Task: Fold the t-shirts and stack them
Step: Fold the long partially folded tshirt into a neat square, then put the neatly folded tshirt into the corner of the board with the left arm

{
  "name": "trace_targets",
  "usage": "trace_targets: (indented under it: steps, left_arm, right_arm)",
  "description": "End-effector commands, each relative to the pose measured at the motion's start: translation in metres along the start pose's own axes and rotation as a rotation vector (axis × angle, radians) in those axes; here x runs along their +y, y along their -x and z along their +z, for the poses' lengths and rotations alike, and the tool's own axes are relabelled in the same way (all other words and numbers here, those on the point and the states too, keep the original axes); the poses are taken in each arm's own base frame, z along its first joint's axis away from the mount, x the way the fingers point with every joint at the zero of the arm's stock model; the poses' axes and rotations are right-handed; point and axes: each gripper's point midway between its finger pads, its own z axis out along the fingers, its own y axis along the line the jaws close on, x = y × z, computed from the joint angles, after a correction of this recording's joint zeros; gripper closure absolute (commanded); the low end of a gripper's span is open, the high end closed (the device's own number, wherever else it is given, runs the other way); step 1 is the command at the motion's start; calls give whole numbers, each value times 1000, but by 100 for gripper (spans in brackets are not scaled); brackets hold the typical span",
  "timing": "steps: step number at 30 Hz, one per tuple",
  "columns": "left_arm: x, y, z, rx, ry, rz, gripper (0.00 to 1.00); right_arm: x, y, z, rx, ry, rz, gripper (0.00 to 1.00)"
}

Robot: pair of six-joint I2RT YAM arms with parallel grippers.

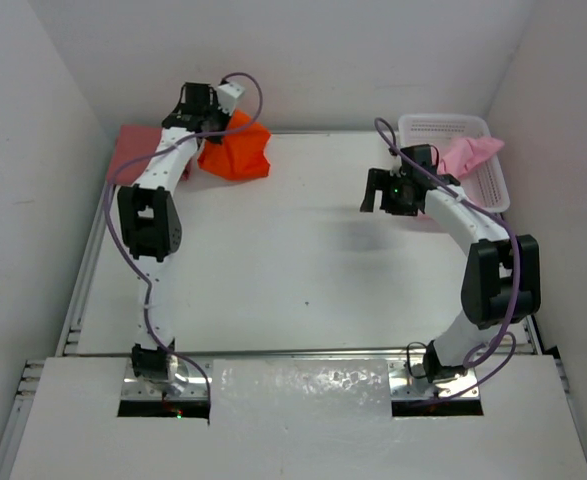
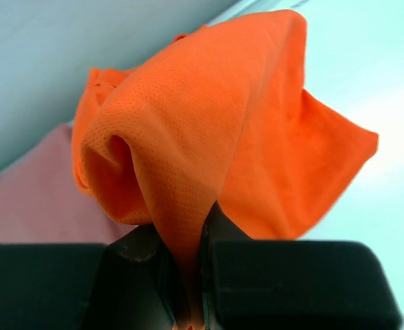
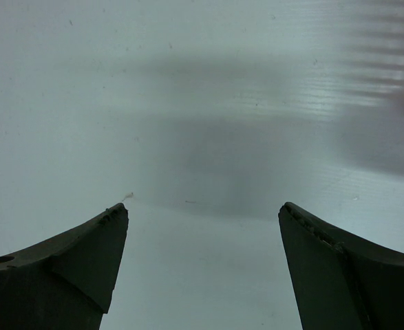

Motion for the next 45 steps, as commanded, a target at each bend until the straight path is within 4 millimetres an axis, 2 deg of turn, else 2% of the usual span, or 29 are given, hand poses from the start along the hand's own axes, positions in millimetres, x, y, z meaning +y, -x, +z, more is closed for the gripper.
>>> trace_targets:
  steps: [1,3,6,9,12,14,19,22,24,27,28,30,31,34,37,38,40,43,45]
  left_arm:
    - [69,22,-14,-99,168,54,100]
    - [88,30,-21,-133,200,67,100]
    - [102,41,-32,-165,221,88,100]
    - [105,58,-48,-211,220,111,100]
    - [124,57,-63,-230,212,89,100]
    - [125,59,-69,-248,184,67,100]
    - [152,49,-96,-297,128,-32,100]
    - [158,50,-112,-353,48,-91,100]
    - [163,46,-115,-354,42,-92,100]
    - [184,30,-114,-338,81,-104,100]
    - [197,15,-110,-327,89,-132,100]
    - [211,7,-109,-337,102,-165,100]
    - [224,-5,-109,-332,117,-186,100]
    - [236,-37,-89,-306,113,-233,100]
    - [241,-57,-74,-283,111,-246,100]
    - [240,-70,-60,-266,105,-258,100]
    - [251,-79,-54,-272,134,-268,100]
    - [263,-105,-34,-261,165,-303,100]
    - [276,-109,-30,-272,226,-302,100]
  right_arm:
    - [-1,4,-6,-13,-14,-8,13]
    - [-2,3,-9,-15,-22,-11,13]
    - [-5,-2,-10,-9,-38,-14,13]
    - [-6,-4,-12,-4,-46,-10,12]
    - [-6,-4,-12,-2,-49,-12,12]
    - [-7,-4,-12,3,-57,-14,12]
    - [-6,-6,-15,8,-66,-26,12]
    - [-6,-7,-13,17,-69,-27,12]
    - [-5,-5,-13,18,-67,-30,12]
    - [-1,-4,-11,21,-65,-35,12]
    - [-1,-4,-10,25,-68,-39,12]
    - [0,-5,-9,34,-72,-43,12]
    - [1,-6,-8,39,-72,-48,12]
    - [2,-9,-4,60,-80,-61,12]
    - [7,-11,0,84,-85,-79,12]
    - [10,-8,0,83,-85,-84,12]
    - [14,-10,5,98,-88,-99,12]
    - [21,-12,10,120,-85,-117,11]
    - [24,-10,11,129,-84,-129,11]
